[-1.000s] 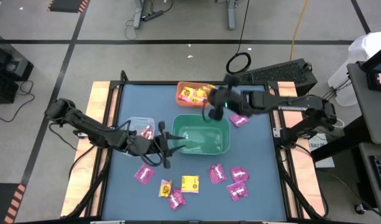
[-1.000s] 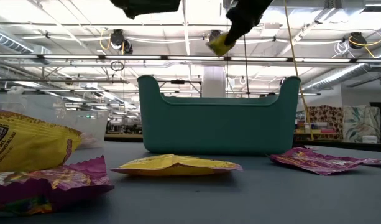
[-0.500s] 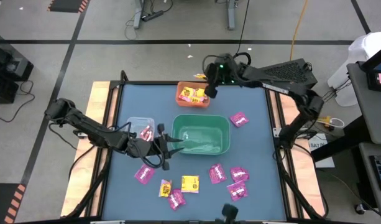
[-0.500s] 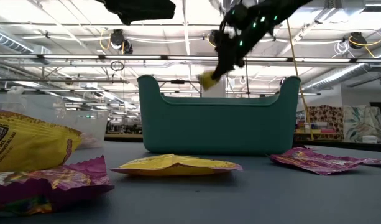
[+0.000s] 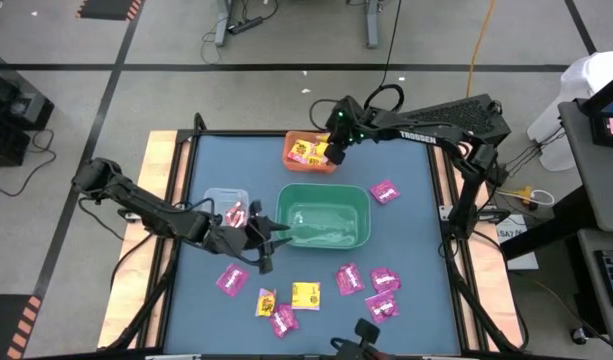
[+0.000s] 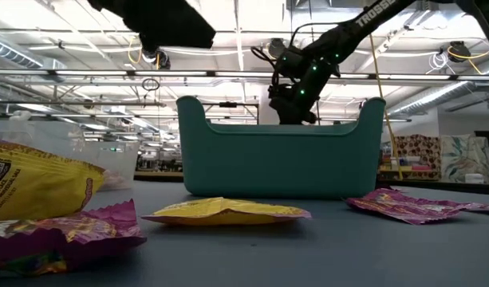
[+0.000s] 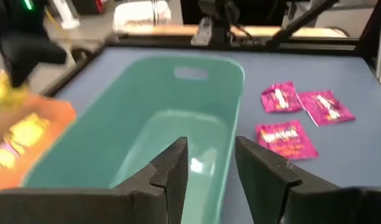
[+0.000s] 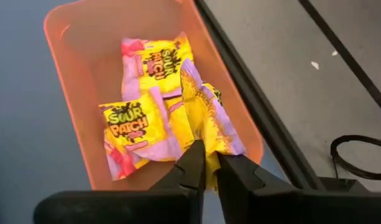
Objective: Sort candy
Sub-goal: Put the yellow candy into the orange bin
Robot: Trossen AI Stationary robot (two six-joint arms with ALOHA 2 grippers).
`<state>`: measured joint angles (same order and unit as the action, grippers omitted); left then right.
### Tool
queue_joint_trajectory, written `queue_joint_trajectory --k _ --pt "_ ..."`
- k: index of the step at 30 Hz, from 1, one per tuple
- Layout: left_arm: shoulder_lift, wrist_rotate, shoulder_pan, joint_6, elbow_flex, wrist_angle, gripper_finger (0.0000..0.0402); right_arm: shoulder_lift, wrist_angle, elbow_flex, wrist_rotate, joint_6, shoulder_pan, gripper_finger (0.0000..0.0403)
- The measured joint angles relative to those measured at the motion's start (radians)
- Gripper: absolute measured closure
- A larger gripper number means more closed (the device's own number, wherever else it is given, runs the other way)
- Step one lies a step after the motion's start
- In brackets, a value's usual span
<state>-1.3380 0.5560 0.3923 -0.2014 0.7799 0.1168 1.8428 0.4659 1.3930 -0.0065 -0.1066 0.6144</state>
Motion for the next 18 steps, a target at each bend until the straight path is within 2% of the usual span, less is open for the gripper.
queue_joint_trajectory --k 3,10,14,18 --pt "0.000 -0.008 0.004 -0.079 0.000 -0.063 0.0262 -0.001 0.026 0.000 0.000 -0.007 0.000 0.0346" --pt "0.000 -0.011 0.048 -0.220 0.000 -0.125 0.0262 -0.022 0.036 0.000 0.000 -0.011 -0.001 0.0255" --pt "0.000 -0.035 0.096 -0.292 0.000 -0.161 0.0262 -0.080 0.077 0.000 0.001 0.008 -0.012 0.0217" --pt "-0.012 -0.079 0.163 -0.360 0.001 -0.207 0.0262 -0.178 0.146 0.000 0.001 0.013 -0.068 0.0200"
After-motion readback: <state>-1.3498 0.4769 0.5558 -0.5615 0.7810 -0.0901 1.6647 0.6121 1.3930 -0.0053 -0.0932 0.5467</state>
